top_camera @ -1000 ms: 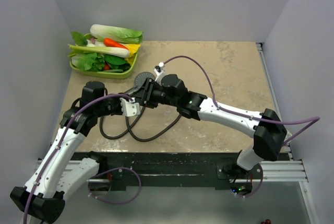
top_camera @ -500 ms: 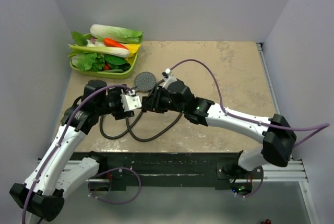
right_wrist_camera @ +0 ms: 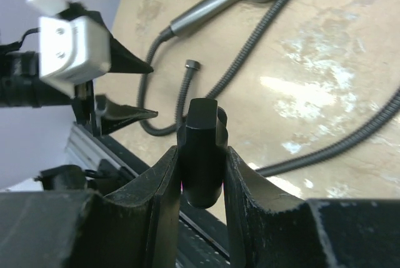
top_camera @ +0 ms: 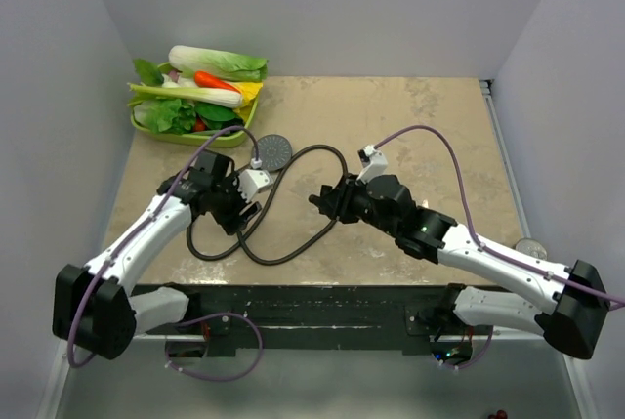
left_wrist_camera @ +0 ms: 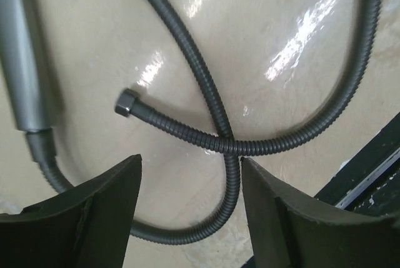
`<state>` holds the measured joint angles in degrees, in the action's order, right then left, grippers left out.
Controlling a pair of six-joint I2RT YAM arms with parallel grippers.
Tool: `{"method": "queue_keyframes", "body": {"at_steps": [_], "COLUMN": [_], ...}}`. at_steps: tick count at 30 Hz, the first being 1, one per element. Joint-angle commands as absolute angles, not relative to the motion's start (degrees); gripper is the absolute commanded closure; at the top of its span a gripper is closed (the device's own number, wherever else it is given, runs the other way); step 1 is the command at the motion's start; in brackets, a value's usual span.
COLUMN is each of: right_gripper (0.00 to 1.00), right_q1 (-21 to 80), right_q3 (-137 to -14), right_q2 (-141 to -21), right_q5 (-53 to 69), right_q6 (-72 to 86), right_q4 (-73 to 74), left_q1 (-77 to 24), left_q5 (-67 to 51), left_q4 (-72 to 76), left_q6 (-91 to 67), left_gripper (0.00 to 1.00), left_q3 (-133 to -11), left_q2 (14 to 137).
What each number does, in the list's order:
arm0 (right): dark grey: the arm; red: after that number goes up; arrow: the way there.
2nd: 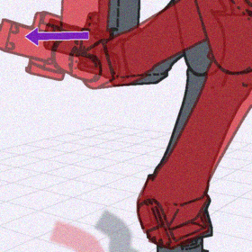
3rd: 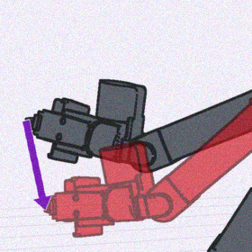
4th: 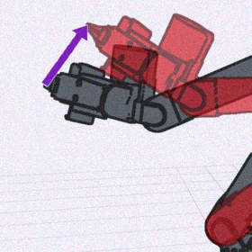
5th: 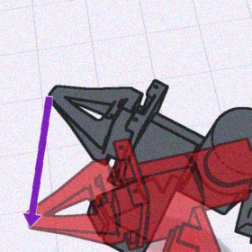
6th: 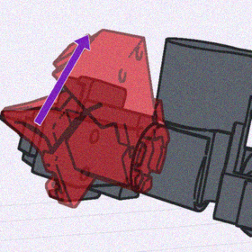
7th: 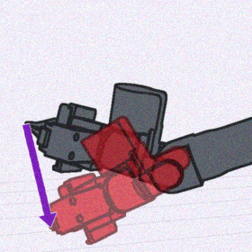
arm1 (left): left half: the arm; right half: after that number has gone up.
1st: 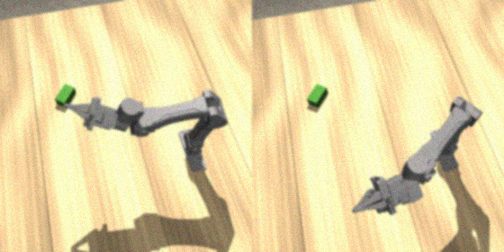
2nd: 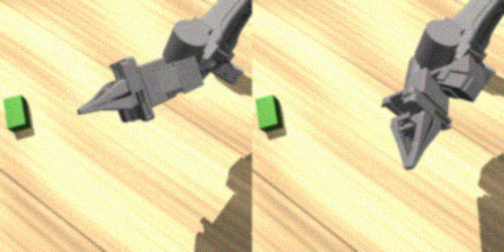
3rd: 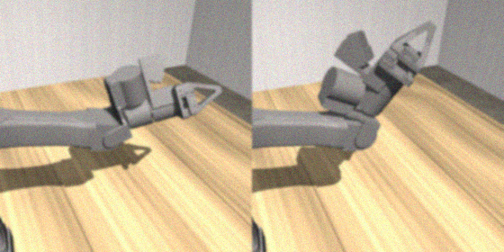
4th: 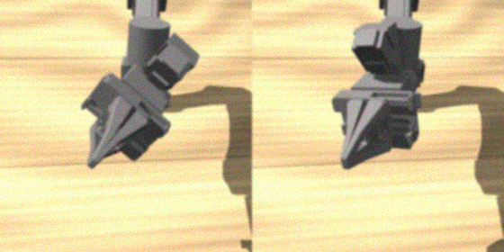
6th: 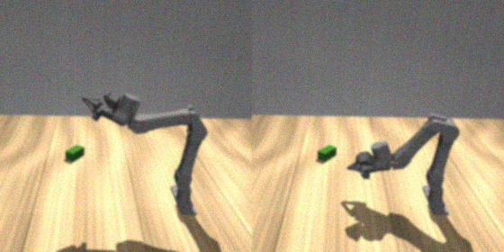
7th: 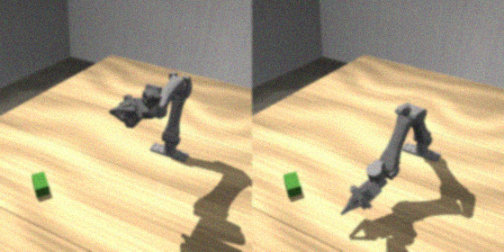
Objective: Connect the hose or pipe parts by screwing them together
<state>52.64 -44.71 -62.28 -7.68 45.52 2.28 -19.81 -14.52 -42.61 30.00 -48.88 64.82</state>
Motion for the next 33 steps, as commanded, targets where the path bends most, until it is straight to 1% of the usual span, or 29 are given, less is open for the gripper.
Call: {"method": "queue_keyframes", "body": {"at_steps": [1,5,8,10,14,15,18,23,25,26,32,33], "right_gripper": [1.00,1.00,1.00,1.00,1.00,1.00,1.00,1.00,1.00,1.00,1.00,1.00], "right_q1": [52.6,52.6,52.6,52.6,52.6,52.6,52.7,53.3,53.6,54.0,56.7,57.0], "right_q3": [-41.6,-40.4,-40.5,-41.0,-41.5,-42.0,-43.3,-42.4,-41.7,-41.6,-40.9,-40.8], "right_q2": [-59.7,-62.5,-65.8,-68.0,-71.9,-72.9,-77.5,-81.3,-81.8,-81.9,-82.6,-83.0], "right_q5": [-11.4,-10.9,-10.6,-10.5,-9.8,-9.9,-9.1,-8.2,-8.0,-8.1,-8.6,-9.0], "right_q6": [42.1,41.5,41.2,40.2,38.9,37.9,36.3,35.9,35.8,35.7,36.1,36.3], "right_q4": [0.4,-2.5,-5.4,-6.0,-9.8,-10.4,-10.8,-11.1,-11.1,-10.8,-10.4,-10.3], "left_q1": [-18.7,-17.0,-14.6,-12.6,-12.0,-12.0,-12.0,-12.0,-12.0,-12.0,-10.9,-10.9], "left_q5": [-9.5,-7.7,-7.5,-9.6,-12.4,-13.7,-16.8,-20.0,-20.0,-20.0,-23.5,-23.7], "left_q4": [-43.1,-42.9,-43.1,-43.6,-43.4,-43.8,-44.6,-45.6,-45.2,-45.1,-46.5,-46.8], "left_q6": [24.8,23.1,22.1,21.8,20.6,20.5,19.9,19.0,18.6,18.5,17.6,17.5], "left_gripper": [0.35,0.37,0.42,0.46,0.53,0.56,0.58,0.54,0.49,0.43,0.35,0.35], "left_q3": [-48.9,-51.1,-53.1,-54.1,-55.9,-56.2,-57.0,-59.4,-59.7,-59.9,-62.0,-62.1], "left_q2": [70.4,75.0,79.6,82.5,86.7,88.5,91.3,94.4,95.0,95.9,97.3,97.0]}}
